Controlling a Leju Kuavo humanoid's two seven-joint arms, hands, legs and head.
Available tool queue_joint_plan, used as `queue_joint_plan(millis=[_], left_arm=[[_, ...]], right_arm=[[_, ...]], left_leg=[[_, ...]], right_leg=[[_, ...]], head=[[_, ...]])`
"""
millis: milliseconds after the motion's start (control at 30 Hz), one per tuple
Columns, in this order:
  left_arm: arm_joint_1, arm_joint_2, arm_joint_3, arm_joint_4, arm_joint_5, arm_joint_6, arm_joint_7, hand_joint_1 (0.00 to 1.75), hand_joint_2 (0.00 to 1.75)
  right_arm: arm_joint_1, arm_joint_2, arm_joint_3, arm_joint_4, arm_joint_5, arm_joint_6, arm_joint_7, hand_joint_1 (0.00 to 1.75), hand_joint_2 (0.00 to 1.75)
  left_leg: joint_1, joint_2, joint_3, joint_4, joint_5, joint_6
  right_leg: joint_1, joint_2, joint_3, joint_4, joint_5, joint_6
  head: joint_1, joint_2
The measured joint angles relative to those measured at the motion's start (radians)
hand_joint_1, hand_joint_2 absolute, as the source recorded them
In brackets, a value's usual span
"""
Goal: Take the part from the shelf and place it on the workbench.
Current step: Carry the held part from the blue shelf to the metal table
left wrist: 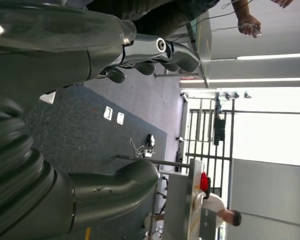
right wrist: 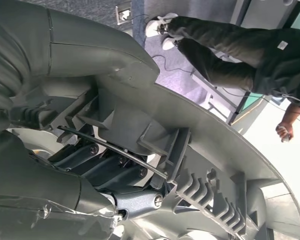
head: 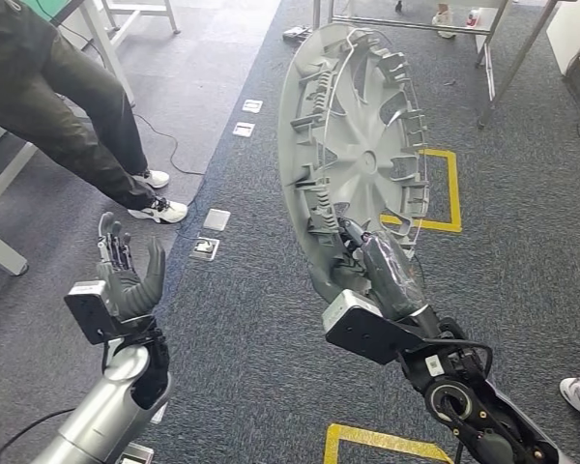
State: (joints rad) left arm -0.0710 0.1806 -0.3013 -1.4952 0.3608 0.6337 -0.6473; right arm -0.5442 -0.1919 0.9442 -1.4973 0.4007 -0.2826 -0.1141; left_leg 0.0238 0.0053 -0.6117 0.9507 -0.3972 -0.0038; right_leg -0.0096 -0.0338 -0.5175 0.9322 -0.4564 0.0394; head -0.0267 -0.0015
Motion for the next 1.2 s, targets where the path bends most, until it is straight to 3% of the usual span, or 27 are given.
queue_joint_plan(millis=[400, 533, 600, 667, 700, 733, 767, 833, 867, 933, 1067, 1133, 1200], left_arm=[[-0.025, 0.010, -0.019, 0.016, 0.076, -0.006, -0.005, 0.00, 1.75], [-0.024, 0.021, -0.027, 0.015, 0.074, -0.003, -0.004, 0.00, 1.75], [-0.025, 0.023, -0.029, 0.014, 0.073, -0.003, -0.004, 0.00, 1.75], [-0.025, 0.023, -0.032, 0.014, 0.072, -0.002, -0.004, 0.00, 1.75], [-0.024, 0.023, -0.033, 0.014, 0.072, -0.002, -0.004, 0.00, 1.75], [-0.022, 0.023, -0.034, 0.014, 0.071, -0.001, -0.003, 0.00, 1.75], [-0.021, 0.023, -0.035, 0.014, 0.070, -0.001, -0.002, 0.00, 1.75], [-0.018, 0.023, -0.035, 0.014, 0.066, -0.001, 0.000, 0.00, 1.75], [-0.018, 0.024, -0.035, 0.013, 0.064, -0.001, 0.000, 0.00, 1.75], [-0.016, 0.027, -0.035, 0.010, 0.061, -0.001, 0.001, 0.00, 1.75], [-0.012, 0.032, -0.035, 0.004, 0.058, -0.001, 0.001, 0.00, 1.75], [-0.014, 0.034, -0.036, 0.002, 0.058, -0.001, 0.002, 0.00, 1.75], [-0.012, 0.035, -0.036, 0.001, 0.058, -0.001, 0.002, 0.00, 1.75]], right_arm=[[0.000, 0.000, 0.000, 0.000, -0.003, -0.008, 0.005, 1.75, 1.75], [0.000, 0.000, 0.000, 0.000, -0.009, -0.008, 0.003, 1.75, 1.75], [0.001, 0.000, 0.000, -0.001, -0.010, -0.008, 0.002, 1.75, 1.75], [0.003, 0.000, 0.000, 0.000, -0.010, -0.007, 0.001, 1.75, 1.75], [0.005, -0.001, 0.000, 0.001, -0.010, -0.007, 0.001, 1.75, 1.75], [0.007, -0.001, 0.000, 0.001, -0.010, -0.007, 0.002, 1.75, 1.75], [0.009, -0.002, 0.000, 0.002, -0.010, -0.007, 0.004, 1.75, 1.75], [0.011, -0.002, 0.001, 0.003, -0.010, -0.007, 0.006, 1.75, 1.75], [0.011, -0.002, 0.001, 0.002, -0.010, -0.007, 0.007, 1.75, 1.75], [0.013, -0.002, 0.001, 0.000, -0.010, -0.006, 0.008, 1.75, 1.75], [0.017, -0.002, 0.001, -0.002, -0.010, -0.006, 0.014, 1.75, 1.75], [0.015, -0.002, 0.000, -0.003, -0.010, -0.006, 0.014, 1.75, 1.75], [0.016, -0.002, 0.001, -0.003, -0.010, -0.007, 0.014, 1.75, 1.75]], left_leg=[[-0.001, 0.000, -0.001, 0.002, -0.001, 0.001], [0.002, -0.001, 0.016, -0.023, 0.002, 0.023], [0.008, -0.001, 0.037, -0.048, 0.007, 0.029], [0.006, -0.003, 0.045, -0.052, 0.005, 0.030], [0.007, -0.005, 0.048, -0.051, 0.002, 0.029], [0.009, -0.008, 0.051, -0.050, -0.002, 0.025], [0.013, -0.013, 0.054, -0.046, -0.008, 0.020], [0.022, -0.021, 0.061, -0.030, -0.025, 0.003], [0.024, -0.024, 0.060, -0.018, -0.035, -0.007], [0.023, -0.030, 0.054, -0.003, -0.044, -0.024], [0.027, -0.022, 0.041, 0.026, -0.056, -0.038], [0.024, -0.011, -0.024, 0.140, -0.089, -0.038], [0.019, -0.010, -0.123, 0.281, -0.116, -0.035]], right_leg=[[-0.001, 0.000, 0.001, -0.002, 0.001, 0.001], [-0.008, 0.003, 0.002, -0.004, -0.003, 0.013], [-0.009, 0.018, -0.036, 0.076, -0.044, 0.013], [-0.010, 0.029, -0.110, 0.222, -0.101, 0.015], [-0.011, 0.030, -0.142, 0.276, -0.112, 0.017], [-0.014, 0.031, -0.159, 0.294, -0.104, 0.021], [-0.018, 0.031, -0.154, 0.270, -0.076, 0.024], [-0.028, 0.033, -0.101, 0.140, -0.001, 0.036], [-0.030, 0.037, -0.073, 0.083, 0.017, 0.038], [-0.028, 0.045, -0.050, 0.045, 0.012, 0.029], [-0.025, 0.046, -0.040, 0.049, -0.003, -0.009], [-0.023, 0.045, -0.027, 0.047, -0.012, -0.023], [-0.017, 0.044, -0.013, 0.046, -0.025, -0.031]], head=[[0.000, 0.000], [0.000, 0.000], [0.004, 0.000], [0.006, 0.000], [0.007, 0.000], [0.007, 0.000], [0.007, 0.000], [0.008, 0.000], [0.011, 0.000], [0.012, 0.000], [0.002, 0.000], [-0.006, 0.000], [-0.014, 0.000]])
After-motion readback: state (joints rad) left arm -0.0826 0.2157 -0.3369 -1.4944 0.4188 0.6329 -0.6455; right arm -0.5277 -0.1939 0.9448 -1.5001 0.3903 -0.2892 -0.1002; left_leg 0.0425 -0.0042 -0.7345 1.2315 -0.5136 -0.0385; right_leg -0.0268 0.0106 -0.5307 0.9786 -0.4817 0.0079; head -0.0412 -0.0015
